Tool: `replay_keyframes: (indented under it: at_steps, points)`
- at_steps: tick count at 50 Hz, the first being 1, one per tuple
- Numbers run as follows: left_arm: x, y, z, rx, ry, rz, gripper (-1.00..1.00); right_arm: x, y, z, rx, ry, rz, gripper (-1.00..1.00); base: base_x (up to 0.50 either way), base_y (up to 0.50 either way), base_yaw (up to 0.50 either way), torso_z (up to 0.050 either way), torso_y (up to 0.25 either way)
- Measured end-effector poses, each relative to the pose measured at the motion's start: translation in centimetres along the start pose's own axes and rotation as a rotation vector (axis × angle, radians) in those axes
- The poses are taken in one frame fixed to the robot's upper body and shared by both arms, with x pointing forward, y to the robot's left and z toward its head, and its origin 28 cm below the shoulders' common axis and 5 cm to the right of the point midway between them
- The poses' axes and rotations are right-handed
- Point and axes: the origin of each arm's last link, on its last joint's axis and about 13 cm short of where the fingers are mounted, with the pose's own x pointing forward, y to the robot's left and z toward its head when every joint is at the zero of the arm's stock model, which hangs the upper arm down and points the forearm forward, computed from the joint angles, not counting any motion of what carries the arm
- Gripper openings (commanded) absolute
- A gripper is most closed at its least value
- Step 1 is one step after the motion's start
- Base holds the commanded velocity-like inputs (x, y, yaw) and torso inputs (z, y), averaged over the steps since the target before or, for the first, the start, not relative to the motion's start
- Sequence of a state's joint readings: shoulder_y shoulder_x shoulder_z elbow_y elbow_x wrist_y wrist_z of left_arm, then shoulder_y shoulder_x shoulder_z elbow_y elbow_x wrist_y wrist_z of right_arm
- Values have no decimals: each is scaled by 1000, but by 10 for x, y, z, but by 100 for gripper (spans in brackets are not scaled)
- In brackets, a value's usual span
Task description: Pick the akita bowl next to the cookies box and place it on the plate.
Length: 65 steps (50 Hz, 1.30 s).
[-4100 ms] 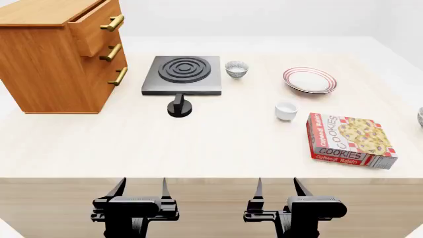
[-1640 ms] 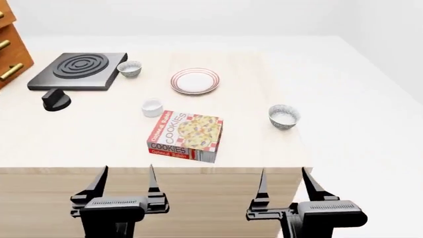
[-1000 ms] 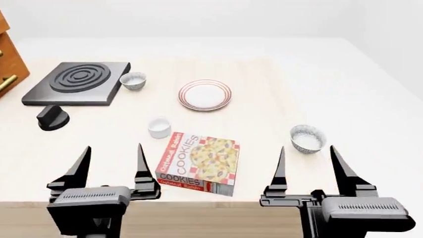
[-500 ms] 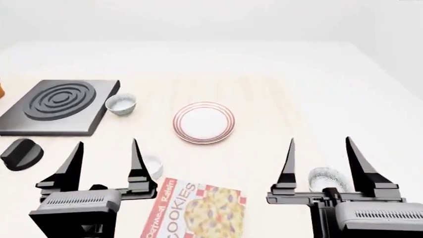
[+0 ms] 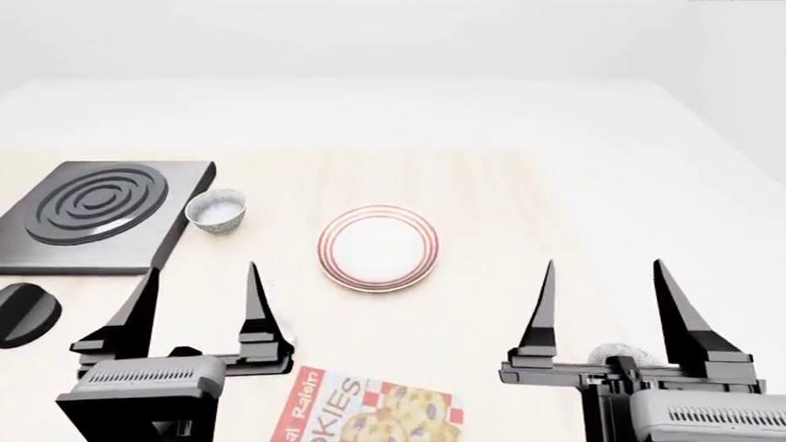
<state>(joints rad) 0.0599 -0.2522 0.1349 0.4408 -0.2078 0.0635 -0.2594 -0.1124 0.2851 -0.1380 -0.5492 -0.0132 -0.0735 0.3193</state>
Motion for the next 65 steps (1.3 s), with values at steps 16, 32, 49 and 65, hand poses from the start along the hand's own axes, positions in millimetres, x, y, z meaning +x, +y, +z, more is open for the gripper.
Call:
replay_keyframes:
  at_steps: [16, 32, 49, 65]
  points:
    - [-1, -1, -5, -21, 26, -16, 100, 35, -36, 44, -26, 170, -16, 100, 0, 0, 0, 0, 0]
    - [-3, -10, -10, -52, 58, -60, 100, 70, -99, 61, -270, 958, 106, 100, 0, 0, 0, 0, 0]
    - [-5, -13, -17, -58, 86, -71, 100, 68, -148, 60, -268, 1415, 116, 100, 0, 0, 0, 0, 0]
    - [-6, -10, -20, -47, 102, -69, 100, 71, -160, 55, -72, 1405, 65, 100, 0, 0, 0, 0, 0]
